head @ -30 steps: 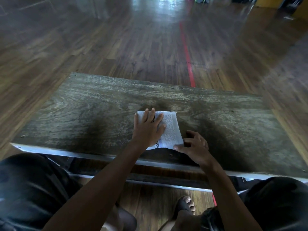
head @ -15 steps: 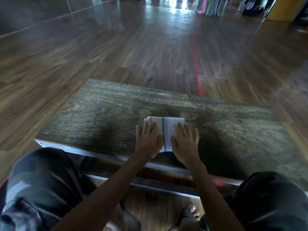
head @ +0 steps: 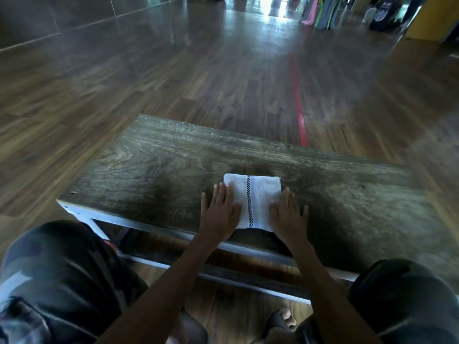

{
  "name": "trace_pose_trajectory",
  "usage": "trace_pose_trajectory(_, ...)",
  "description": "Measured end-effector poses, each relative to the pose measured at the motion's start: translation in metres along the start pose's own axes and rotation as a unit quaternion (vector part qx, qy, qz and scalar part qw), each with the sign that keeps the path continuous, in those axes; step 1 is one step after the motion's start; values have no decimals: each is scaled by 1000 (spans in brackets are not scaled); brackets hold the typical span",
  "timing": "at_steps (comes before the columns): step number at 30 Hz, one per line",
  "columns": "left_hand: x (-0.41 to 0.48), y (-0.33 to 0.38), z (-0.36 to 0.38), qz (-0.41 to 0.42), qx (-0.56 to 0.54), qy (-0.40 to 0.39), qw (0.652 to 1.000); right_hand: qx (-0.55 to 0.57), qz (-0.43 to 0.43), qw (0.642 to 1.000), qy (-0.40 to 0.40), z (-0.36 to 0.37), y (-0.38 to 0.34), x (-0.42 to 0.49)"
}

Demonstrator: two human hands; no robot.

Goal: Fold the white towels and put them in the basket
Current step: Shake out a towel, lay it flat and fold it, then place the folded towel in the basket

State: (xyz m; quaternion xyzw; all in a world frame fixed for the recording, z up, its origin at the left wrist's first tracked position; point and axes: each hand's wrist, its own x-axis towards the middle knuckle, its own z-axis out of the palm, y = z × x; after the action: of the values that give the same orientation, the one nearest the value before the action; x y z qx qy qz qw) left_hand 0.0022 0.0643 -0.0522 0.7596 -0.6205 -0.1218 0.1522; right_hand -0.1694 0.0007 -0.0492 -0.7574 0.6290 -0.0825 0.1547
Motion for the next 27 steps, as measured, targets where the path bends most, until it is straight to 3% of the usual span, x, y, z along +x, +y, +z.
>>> trace_pose_trajectory(4, 1, 9, -6, -42, -15, 38, 998, -15, 37, 997, 63, -8, -8, 0)
trace_pose_trajectory(8, 15, 7, -21, -53, -30, -5, 998, 64, 118, 991, 10, -20, -11, 12)
trace_pose_trajectory(12, 24, 3, -21, -80, -109, -32, 990, 128, 131, 983, -22, -16, -8, 18)
trace_pose_trajectory(18, 16, 12, -20, -98, -172, -10, 980, 217, 138, 966, -39, -18, -4, 16)
trace_pose_trajectory(22, 8, 17, -27, -122, -316, 14, 941, 319, 128, 938, -44, -35, -15, 2)
trace_pose_trajectory(27, -17, 3, -43, -175, -476, 83, 858, 390, 96, 916, -12, -44, -48, -14)
